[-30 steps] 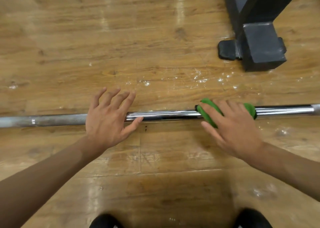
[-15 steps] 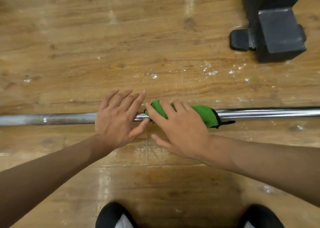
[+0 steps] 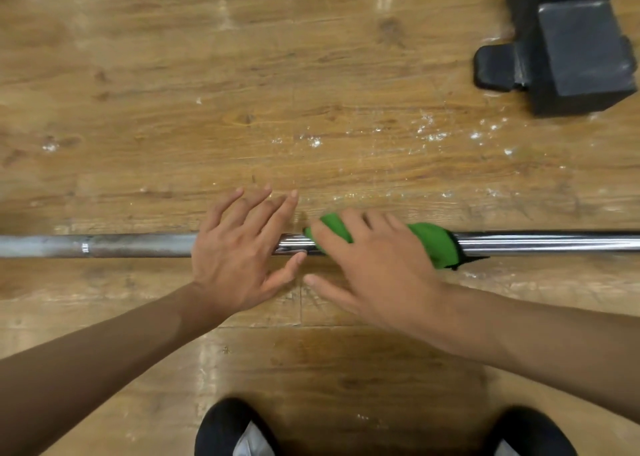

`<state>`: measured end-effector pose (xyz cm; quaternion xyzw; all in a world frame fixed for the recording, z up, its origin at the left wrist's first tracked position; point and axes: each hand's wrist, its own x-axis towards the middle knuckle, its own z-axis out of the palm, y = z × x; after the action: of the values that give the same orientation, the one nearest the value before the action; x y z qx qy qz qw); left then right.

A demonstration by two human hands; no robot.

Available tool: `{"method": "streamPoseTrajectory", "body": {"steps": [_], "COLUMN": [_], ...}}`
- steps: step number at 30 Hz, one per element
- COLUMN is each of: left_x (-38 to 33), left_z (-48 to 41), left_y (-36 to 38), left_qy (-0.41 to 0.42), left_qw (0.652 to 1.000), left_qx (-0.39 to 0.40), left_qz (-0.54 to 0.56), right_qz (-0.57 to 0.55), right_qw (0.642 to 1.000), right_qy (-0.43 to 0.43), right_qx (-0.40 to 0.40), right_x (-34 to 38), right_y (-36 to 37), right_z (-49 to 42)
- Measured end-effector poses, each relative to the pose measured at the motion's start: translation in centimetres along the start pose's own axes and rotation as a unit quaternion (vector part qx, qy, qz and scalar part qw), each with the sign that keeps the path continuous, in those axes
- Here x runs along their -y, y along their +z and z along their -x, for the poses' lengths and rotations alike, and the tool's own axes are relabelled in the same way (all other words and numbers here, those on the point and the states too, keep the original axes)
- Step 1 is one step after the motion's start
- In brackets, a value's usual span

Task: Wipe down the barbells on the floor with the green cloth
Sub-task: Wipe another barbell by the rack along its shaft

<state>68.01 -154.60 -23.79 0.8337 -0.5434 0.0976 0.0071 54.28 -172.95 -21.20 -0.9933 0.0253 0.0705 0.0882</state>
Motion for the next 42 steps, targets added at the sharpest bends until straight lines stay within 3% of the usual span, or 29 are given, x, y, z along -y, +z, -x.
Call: {"method": "streamPoseTrajectory", "body": {"steps": [5,10,14,20,24,28,32,36,42], "left_x": [-0.2,1.5,2.5,2.4,2.9,2.9,3.1,3.4,4.3], "left_z": [0.9,2.3,2.8,3.3,3.2,3.0,2.2,1.5,0.8], "left_y": [-0.6,-1.6,-2.0,-1.7,-1.6,-1.3,-1.2,-1.2,-0.6], "left_qy": [-0.01,0.012,0.013,0.032,0.037,0.024,0.035,0.036,0.027], "left_qw": [0.999,0.995,0.991,0.992,0.992,0.994,0.994,0.994,0.997], "left_qx": [0.045,0.102,0.131,0.115,0.114,0.104,0.102,0.1,0.076], "left_qz": [0.014,0.01,-0.018,-0.033,-0.022,-0.023,-0.016,-0.014,-0.02], "right_qz": [-0.019,0.025,0.004,0.024,0.02,0.047,0.026,0.029,0.06], "right_qw": [0.998,1.0,1.0,0.995,0.991,0.993,0.997,0.996,0.993], "right_qy": [-0.062,-0.018,-0.015,-0.098,-0.132,-0.112,-0.062,-0.084,-0.104], "right_qx": [0.013,0.004,-0.006,0.019,0.015,-0.009,-0.022,0.003,-0.007], "right_x": [-0.3,-5.9,-4.3,2.0,-1.0,-4.6,-1.2,2.2,-4.0], "right_y": [0.3,0.2,0.0,1.0,0.9,0.9,0.9,1.0,0.7], "right_z": [0.9,6.5,6.5,1.4,2.9,5.6,3.3,-0.4,2.6]}}
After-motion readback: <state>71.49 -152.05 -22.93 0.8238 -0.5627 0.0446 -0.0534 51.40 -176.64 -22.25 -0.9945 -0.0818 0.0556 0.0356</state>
